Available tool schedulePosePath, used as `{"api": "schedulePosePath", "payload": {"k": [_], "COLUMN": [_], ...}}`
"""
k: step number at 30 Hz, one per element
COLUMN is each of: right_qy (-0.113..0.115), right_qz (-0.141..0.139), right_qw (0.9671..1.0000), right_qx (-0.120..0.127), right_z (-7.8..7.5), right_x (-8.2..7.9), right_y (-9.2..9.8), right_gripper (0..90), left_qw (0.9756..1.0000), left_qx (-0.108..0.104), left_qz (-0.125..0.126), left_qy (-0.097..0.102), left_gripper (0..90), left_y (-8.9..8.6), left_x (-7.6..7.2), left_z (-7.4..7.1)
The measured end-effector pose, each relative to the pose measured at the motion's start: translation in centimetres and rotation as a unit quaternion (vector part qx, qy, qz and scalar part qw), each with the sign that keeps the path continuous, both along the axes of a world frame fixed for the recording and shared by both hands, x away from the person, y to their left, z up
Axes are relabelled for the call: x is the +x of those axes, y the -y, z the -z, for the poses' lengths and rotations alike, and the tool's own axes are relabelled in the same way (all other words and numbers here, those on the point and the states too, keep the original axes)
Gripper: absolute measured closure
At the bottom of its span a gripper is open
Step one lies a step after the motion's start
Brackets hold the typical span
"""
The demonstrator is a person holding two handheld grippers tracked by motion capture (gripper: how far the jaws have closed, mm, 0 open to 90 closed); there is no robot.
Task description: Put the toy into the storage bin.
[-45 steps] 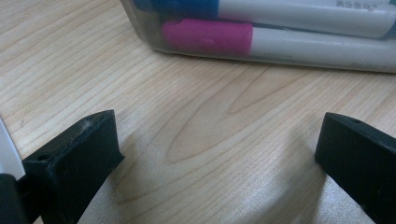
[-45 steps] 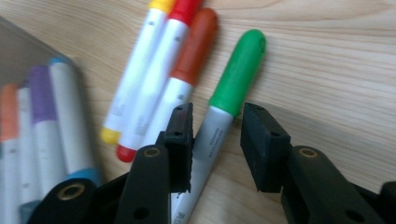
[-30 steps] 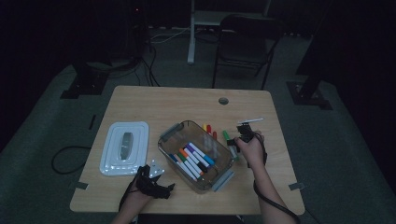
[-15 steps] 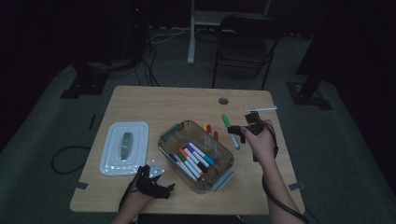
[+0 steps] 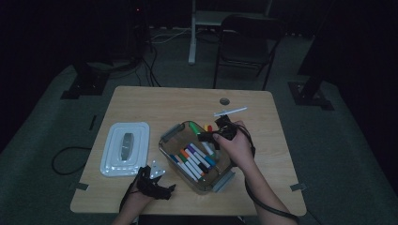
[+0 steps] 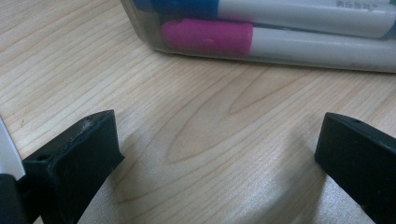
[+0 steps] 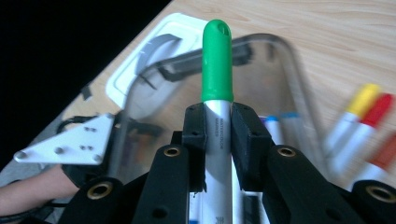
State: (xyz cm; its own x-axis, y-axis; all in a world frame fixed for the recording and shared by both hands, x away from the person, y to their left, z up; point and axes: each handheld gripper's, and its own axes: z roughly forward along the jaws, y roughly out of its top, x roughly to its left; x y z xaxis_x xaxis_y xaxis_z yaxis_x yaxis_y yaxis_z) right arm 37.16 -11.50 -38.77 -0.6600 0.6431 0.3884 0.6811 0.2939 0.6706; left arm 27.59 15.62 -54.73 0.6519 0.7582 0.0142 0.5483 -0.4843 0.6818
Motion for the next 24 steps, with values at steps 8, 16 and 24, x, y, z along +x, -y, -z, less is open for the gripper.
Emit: {"api": "schedulePosePath", "payload": {"k": [8, 16, 24], "right_qy": [-0.028, -0.063, -0.093], "right_qz": [-0.044, -0.067, -0.078], "right_qw": [0.9982, 0.9927, 0.9849], "right_qx": [-0.029, -0.079, -0.123], "right_z": [2.1, 5.1, 7.1], "right_x": [0.0, 0.4, 0.6], "right_y": [-4.0, -6.5, -8.0], "right_gripper": [76.4, 76.4, 76.3], "left_qw": [1.0, 1.0, 1.0], "left_qx": [0.0, 0.0, 0.0], "left_qz": [0.001, 0.0, 0.0], "left_qy": [-0.001, 0.0, 0.001], "left_gripper": [0.5, 0.5, 0.5], "left_y": [0.0, 0.0, 0.0], "left_x": [0.0, 0.0, 0.0], "left_z": [0.0, 0.0, 0.0]}}
